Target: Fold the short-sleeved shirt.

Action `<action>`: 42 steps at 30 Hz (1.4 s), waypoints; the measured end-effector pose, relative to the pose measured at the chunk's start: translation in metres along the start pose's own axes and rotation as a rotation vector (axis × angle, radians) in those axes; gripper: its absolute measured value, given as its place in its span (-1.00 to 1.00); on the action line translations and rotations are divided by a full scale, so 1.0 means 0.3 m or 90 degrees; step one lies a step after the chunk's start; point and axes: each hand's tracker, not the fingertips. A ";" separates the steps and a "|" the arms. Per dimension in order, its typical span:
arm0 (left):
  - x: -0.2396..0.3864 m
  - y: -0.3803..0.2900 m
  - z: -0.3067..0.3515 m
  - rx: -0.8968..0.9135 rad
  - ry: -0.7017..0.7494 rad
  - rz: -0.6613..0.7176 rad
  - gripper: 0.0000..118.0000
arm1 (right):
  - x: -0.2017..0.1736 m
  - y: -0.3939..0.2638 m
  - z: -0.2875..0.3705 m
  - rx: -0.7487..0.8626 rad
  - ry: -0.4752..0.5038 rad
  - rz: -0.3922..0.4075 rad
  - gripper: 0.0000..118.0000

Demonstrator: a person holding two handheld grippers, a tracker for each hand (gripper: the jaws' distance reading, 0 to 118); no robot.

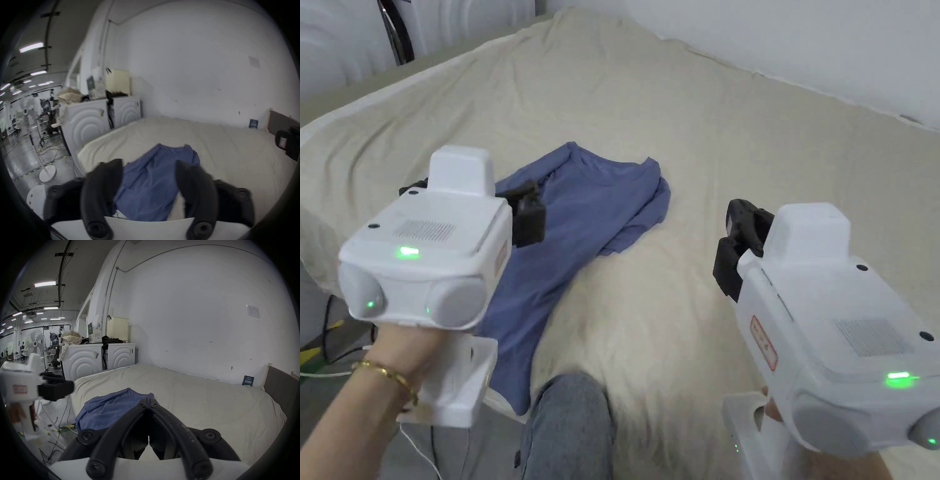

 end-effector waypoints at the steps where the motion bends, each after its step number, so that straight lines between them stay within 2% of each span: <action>1: -0.001 0.018 -0.056 -0.019 -0.020 0.003 0.94 | 0.003 0.000 -0.009 -0.004 0.001 0.001 -0.98; 4: 0.009 0.078 -0.270 -0.046 -0.074 0.024 1.00 | 0.019 -0.006 -0.052 -0.021 0.005 0.005 -0.98; 7: 0.053 0.117 -0.516 -0.097 -0.090 0.001 1.00 | 0.045 -0.018 -0.114 -0.045 0.003 0.006 -0.98; 12: 0.149 0.086 -0.960 -0.249 -0.094 -0.006 1.00 | 0.125 -0.067 -0.237 -0.084 -0.011 -0.007 -0.98; 15: 0.184 0.022 -1.144 -0.372 -0.104 -0.004 1.00 | 0.168 -0.112 -0.288 -0.112 -0.026 -0.018 -0.98; 17: 0.195 -0.018 -1.201 -0.411 -0.105 0.000 0.98 | 0.200 -0.157 -0.311 -0.130 -0.035 -0.020 -0.98; 18: 0.199 -0.033 -1.215 -0.429 -0.094 -0.004 0.81 | 0.213 -0.177 -0.322 -0.143 -0.043 -0.023 -0.98; 19: 0.204 -0.038 -1.220 -0.451 -0.082 0.000 0.45 | 0.225 -0.191 -0.329 -0.153 -0.042 -0.027 -0.98; 20: 0.207 -0.043 -1.223 -0.479 -0.094 0.012 0.33 | 0.236 -0.209 -0.332 -0.163 -0.043 -0.034 -0.98; 21: 0.209 -0.034 -1.196 -0.444 -0.096 0.017 0.16 | 0.245 -0.222 -0.331 -0.171 -0.047 -0.043 -0.98; 22: 0.212 -0.015 -1.171 -0.427 -0.090 0.012 -0.35 | 0.252 -0.230 -0.328 -0.175 -0.049 -0.050 -0.98; 23: 0.208 0.001 -1.151 -0.411 -0.114 0.017 -0.96 | 0.258 -0.234 -0.320 -0.176 -0.051 -0.061 -0.98; 25: 0.206 0.022 -1.122 -0.400 -0.049 0.025 -0.96 | 0.261 -0.233 -0.291 -0.172 -0.053 -0.076 -0.98; 26: 0.186 0.039 -1.089 -0.377 -0.082 0.060 -0.96 | 0.263 -0.226 -0.272 -0.169 -0.058 -0.077 -0.98; 32: 0.088 0.198 -0.811 -0.235 -0.065 0.131 -0.96 | 0.274 -0.155 -0.109 -0.120 -0.094 -0.062 -0.98; 37: 0.051 0.435 -0.538 -0.116 -0.121 0.130 -0.96 | 0.290 -0.098 0.070 -0.069 -0.126 -0.045 -0.98; 42: 0.140 0.716 -0.197 0.034 -0.188 0.121 -0.96 | 0.317 -0.055 0.251 -0.018 -0.167 -0.051 -0.98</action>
